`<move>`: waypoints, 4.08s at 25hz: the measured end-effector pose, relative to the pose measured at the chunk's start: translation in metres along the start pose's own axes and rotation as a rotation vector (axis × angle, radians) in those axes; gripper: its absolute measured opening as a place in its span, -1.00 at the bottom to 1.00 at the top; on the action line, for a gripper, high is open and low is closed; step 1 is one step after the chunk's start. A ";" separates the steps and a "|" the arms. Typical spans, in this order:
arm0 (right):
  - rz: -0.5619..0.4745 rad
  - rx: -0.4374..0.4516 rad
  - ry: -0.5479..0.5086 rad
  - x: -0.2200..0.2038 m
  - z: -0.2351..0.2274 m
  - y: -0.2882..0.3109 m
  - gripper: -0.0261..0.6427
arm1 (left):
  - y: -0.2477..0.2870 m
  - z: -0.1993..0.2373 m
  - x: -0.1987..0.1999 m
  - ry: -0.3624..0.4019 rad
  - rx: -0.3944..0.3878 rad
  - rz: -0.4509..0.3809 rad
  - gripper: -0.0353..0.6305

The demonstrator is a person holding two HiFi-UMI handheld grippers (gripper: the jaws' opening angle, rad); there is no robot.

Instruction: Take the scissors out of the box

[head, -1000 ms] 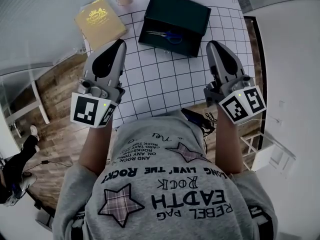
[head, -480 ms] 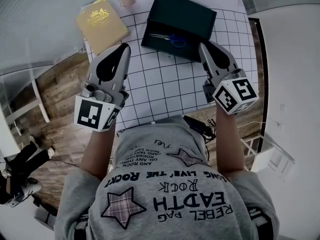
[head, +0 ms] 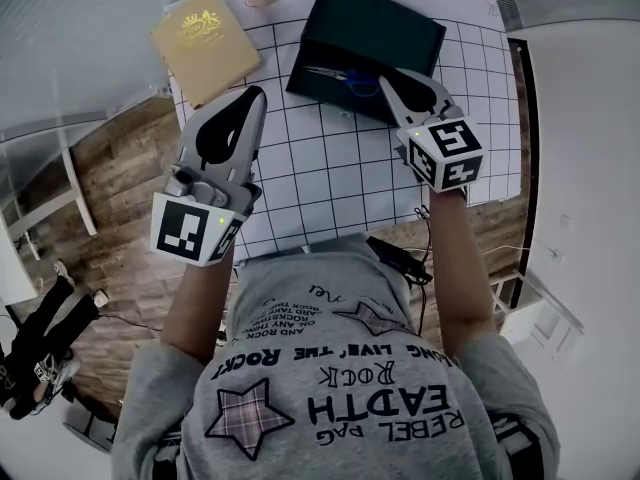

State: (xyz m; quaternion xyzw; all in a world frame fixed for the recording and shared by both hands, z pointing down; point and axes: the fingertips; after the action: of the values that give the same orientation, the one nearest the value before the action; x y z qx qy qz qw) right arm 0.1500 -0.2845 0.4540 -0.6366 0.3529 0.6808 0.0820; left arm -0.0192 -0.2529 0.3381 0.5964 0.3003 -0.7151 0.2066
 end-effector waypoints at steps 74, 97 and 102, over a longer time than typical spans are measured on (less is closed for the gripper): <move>0.616 0.557 -0.350 -0.115 0.068 0.031 -0.88 | -0.023 0.007 -0.008 -0.002 0.088 0.017 -0.87; 0.562 0.388 -0.423 -0.115 0.036 0.046 -0.44 | -0.035 0.009 -0.004 0.003 0.112 0.013 -0.87; 0.602 0.404 -0.400 -0.123 0.043 0.044 -0.55 | -0.038 0.009 -0.003 0.004 0.119 0.012 -0.87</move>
State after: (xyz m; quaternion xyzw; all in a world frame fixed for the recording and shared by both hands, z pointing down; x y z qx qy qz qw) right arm 0.1119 -0.2499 0.5819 -0.3314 0.6267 0.7018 0.0695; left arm -0.0495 -0.2315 0.3493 0.6108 0.2542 -0.7293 0.1743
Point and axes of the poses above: the fingertips, and each gripper's own axes: y forward along the fingers, z to its left, x out of its top, and after that the axes turned 12 degrees about -z, right-handed
